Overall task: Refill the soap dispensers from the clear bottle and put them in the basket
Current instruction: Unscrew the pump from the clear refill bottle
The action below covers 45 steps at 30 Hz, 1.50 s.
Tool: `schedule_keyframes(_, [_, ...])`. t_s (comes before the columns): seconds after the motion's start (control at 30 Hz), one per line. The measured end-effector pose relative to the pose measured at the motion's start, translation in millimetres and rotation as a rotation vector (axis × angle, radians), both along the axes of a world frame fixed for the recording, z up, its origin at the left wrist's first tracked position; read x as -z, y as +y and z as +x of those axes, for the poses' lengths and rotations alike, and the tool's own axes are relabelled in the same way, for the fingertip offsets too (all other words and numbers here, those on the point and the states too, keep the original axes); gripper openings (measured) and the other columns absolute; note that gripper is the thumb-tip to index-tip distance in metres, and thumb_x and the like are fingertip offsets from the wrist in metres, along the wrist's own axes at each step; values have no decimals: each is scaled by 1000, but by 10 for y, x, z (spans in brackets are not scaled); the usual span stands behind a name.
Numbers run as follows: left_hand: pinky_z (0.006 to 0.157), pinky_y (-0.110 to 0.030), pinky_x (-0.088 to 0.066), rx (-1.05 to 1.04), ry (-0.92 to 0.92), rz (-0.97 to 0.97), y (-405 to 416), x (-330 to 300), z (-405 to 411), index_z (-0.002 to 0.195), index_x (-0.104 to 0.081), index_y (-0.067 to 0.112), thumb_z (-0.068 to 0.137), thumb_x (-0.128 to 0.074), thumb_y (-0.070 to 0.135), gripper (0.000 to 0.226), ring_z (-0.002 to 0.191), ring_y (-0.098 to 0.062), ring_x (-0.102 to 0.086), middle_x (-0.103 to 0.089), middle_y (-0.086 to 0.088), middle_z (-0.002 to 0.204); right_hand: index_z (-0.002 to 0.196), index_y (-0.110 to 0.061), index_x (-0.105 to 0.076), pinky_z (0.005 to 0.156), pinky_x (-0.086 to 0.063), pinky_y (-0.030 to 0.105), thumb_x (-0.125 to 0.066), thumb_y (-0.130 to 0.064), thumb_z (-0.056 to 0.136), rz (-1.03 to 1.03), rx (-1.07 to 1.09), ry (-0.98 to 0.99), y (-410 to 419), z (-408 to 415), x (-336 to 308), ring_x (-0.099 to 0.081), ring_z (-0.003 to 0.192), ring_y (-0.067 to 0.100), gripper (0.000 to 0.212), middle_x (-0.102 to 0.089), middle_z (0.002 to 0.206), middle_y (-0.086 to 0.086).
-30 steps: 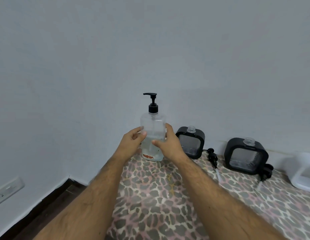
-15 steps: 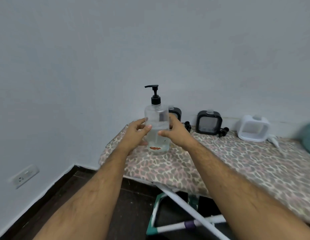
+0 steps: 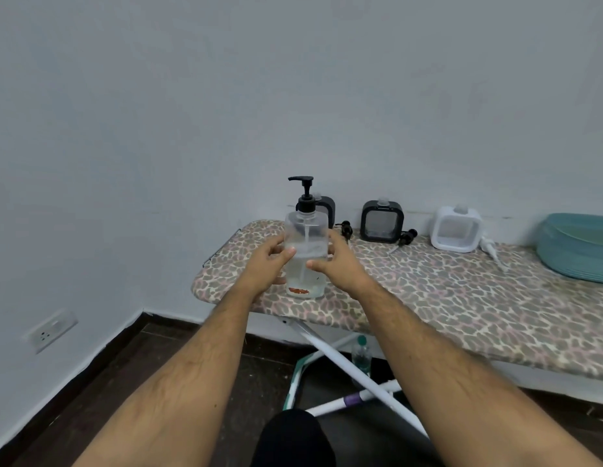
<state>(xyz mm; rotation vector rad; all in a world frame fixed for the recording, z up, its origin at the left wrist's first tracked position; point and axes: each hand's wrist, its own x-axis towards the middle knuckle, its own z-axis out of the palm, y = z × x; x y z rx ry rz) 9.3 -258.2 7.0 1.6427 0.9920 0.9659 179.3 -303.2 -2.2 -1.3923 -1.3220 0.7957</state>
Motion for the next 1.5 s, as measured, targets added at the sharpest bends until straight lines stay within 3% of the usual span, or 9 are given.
schedule_keyframes(0.27, [77, -36, -61, -59, -7, -10, 190, 100, -191, 141, -49, 28, 98, -59, 26, 44, 106, -12, -61, -57, 2, 116, 140, -25, -42, 103, -50, 46, -74, -2, 85, -12, -60, -7, 285, -169, 67, -59, 118, 21, 68, -58, 113, -10])
schedule_keyframes(0.47, [68, -27, -60, -83, -34, -4, 330, 121, -153, 142, -48, 25, 97, -60, 26, 46, 104, -9, -61, -56, 0, 119, 141, -25, -40, 103, -50, 44, -74, -2, 85, -18, -74, 9, 447, -144, 65, -58, 118, 17, 70, -58, 115, -10])
schedule_keyframes(0.63, [64, -23, -58, -88, -59, 5, 370, 191, -122, 140, -50, 26, 98, -59, 23, 43, 100, -6, -62, -57, 7, 112, 143, -22, -39, 97, -50, 30, -73, -6, 87, -15, -99, -23, 491, -92, 112, -55, 110, 6, 68, -56, 118, -12])
schedule_keyframes(0.83, [92, -41, -55, -156, -77, -7, 348, 213, -216, 146, -41, 30, 83, -64, 53, 71, 118, -16, -58, -53, 1, 133, 151, -22, -28, 107, -47, 45, -83, -13, 78, -46, -148, -18, 493, -34, 19, -54, 118, 15, 92, -52, 124, -11])
schedule_keyframes(1.0, [103, -33, -47, -273, -206, 115, 390, -164, -175, 140, -51, 21, 92, -65, 40, 54, 120, -7, -55, -58, 6, 129, 157, -26, -22, 112, -41, 49, -87, -29, 75, 32, -82, -32, 518, 109, -332, -44, 138, 25, 105, -39, 154, 11])
schedule_keyframes(1.1, [95, -17, -47, -202, -194, 178, 414, -457, -34, 134, -58, 16, 91, -68, 33, 47, 112, 5, -58, -65, 8, 121, 152, -23, -34, 107, -44, 39, -87, -31, 76, 71, -79, -78, 546, 121, -548, -46, 135, 23, 93, -44, 149, 8])
schedule_keyframes(1.3, [95, -25, -50, -82, -99, 207, 483, -657, 187, 115, -68, 14, 93, -68, 19, 23, 109, -9, -66, -72, 2, 112, 149, -19, -38, 97, -43, 30, -84, -38, 78, -18, -144, -231, 589, 53, -532, -48, 132, 19, 87, -49, 146, 3])
schedule_keyframes(1.4, [81, -11, -50, -33, -126, 155, 462, -668, 240, 116, -67, 13, 96, -62, 12, 20, 95, 3, -68, -72, 6, 107, 146, -28, -34, 91, -51, 34, -80, -49, 78, -10, -110, -265, 579, -22, -355, -58, 118, 19, 85, -56, 133, 2])
schedule_keyframes(1.5, [82, -11, -51, -28, -114, 156, 485, -656, 231, 111, -67, 16, 97, -60, 11, 17, 92, 3, -68, -72, 5, 106, 147, -33, -29, 94, -53, 40, -76, -60, 75, -27, -95, -229, 572, -73, -323, -61, 113, 20, 90, -55, 134, 3])
